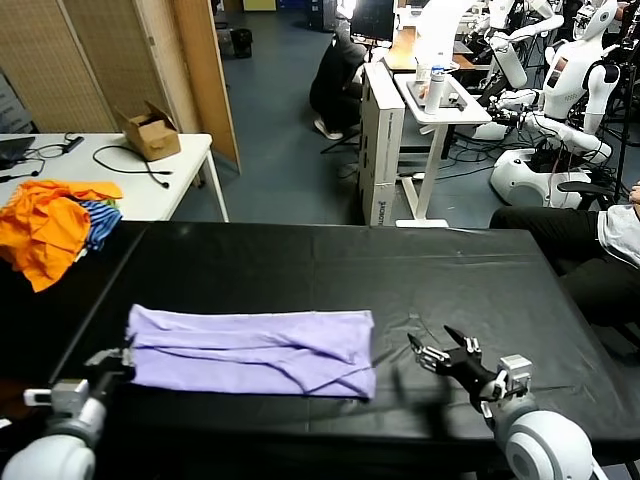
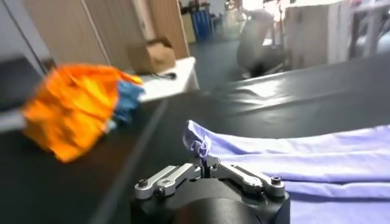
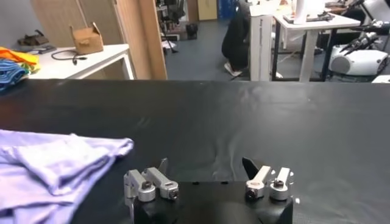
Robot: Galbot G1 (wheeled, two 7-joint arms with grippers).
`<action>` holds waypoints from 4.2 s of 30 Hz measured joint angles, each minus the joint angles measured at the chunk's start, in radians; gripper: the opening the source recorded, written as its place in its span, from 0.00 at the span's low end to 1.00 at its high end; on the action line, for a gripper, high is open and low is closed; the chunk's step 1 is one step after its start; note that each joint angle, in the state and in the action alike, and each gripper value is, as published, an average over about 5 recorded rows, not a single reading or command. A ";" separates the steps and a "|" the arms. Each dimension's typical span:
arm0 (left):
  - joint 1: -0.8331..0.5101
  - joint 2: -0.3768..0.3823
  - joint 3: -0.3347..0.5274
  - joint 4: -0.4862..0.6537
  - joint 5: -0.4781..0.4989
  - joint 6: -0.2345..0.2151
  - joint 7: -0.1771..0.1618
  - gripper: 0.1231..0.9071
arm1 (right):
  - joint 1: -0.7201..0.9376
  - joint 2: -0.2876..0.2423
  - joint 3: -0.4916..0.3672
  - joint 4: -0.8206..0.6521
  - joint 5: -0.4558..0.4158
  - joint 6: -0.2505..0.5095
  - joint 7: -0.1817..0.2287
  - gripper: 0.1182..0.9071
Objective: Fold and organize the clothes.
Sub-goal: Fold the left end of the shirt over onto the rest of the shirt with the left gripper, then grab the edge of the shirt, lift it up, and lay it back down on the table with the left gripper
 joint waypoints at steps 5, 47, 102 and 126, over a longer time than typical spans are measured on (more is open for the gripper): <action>-0.015 -0.064 0.106 -0.096 -0.140 0.073 -0.042 0.07 | -0.026 0.016 0.016 0.006 -0.015 0.004 0.000 1.00; -0.151 -0.311 0.568 -0.034 -0.181 0.092 -0.088 0.20 | -0.038 0.047 -0.040 -0.011 -0.072 -0.005 -0.033 1.00; -0.110 -0.268 0.408 -0.062 -0.060 0.002 -0.080 1.00 | 0.197 0.058 -0.445 -0.072 0.033 -0.093 0.052 0.03; -0.087 -0.333 0.300 0.059 -0.193 -0.120 0.029 1.00 | 0.028 0.050 -0.209 0.128 0.090 -0.067 0.028 1.00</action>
